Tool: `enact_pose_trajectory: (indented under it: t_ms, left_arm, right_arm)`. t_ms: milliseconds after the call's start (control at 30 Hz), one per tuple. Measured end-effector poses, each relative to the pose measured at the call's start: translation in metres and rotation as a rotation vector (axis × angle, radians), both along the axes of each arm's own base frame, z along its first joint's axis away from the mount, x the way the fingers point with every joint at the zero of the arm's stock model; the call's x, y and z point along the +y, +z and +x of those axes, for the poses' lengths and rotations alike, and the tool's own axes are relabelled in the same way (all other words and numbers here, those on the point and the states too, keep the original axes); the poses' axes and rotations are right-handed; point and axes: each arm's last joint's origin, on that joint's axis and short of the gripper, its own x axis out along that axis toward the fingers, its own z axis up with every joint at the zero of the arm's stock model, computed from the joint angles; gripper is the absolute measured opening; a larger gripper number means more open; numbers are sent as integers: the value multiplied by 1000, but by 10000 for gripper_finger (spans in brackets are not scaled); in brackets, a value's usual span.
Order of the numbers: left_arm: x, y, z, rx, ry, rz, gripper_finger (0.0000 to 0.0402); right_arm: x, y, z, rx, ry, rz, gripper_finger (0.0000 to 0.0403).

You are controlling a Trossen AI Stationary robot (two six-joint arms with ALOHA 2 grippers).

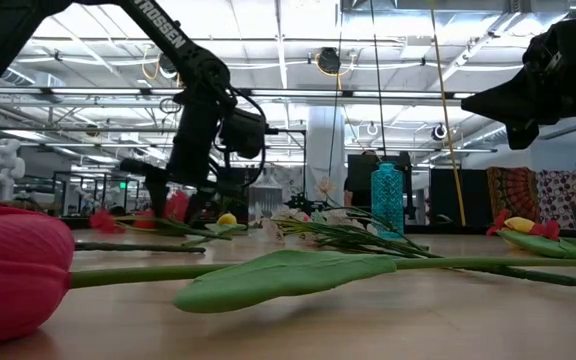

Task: Sort flowers into vase by color
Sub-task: Put the left red flower into the transparent vase

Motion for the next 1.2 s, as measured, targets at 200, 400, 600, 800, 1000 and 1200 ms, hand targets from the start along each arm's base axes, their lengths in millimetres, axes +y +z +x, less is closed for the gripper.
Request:
enact_pose_trajectory:
  t_ms: [200, 400, 600, 800, 1000, 1200]
  left_arm:
    - [-8, 2, -3, 33, -14, -41, 68]
    - [-18, 2, -4, 85, -41, -69, 15]
    - [-33, 13, -9, 160, -82, -97, 21]
    - [-44, 60, -17, 23, -128, 32, 16]
    - [-41, 131, -50, -180, -222, 297, 15]
    - [-30, 195, -80, -471, -438, 615, 14]
  right_arm:
    - [0, 0, 0, 0, 0, 0, 0]
    - [0, 0, 0, 0, 0, 0, 0]
    - [0, 0, 0, 0, 0, 0, 0]
    - [0, 0, 0, 1, 0, 0, 0]
    - [0, 0, 0, 1, 0, 0, 0]
    - [0, 0, 0, 1, 0, 0, 0]
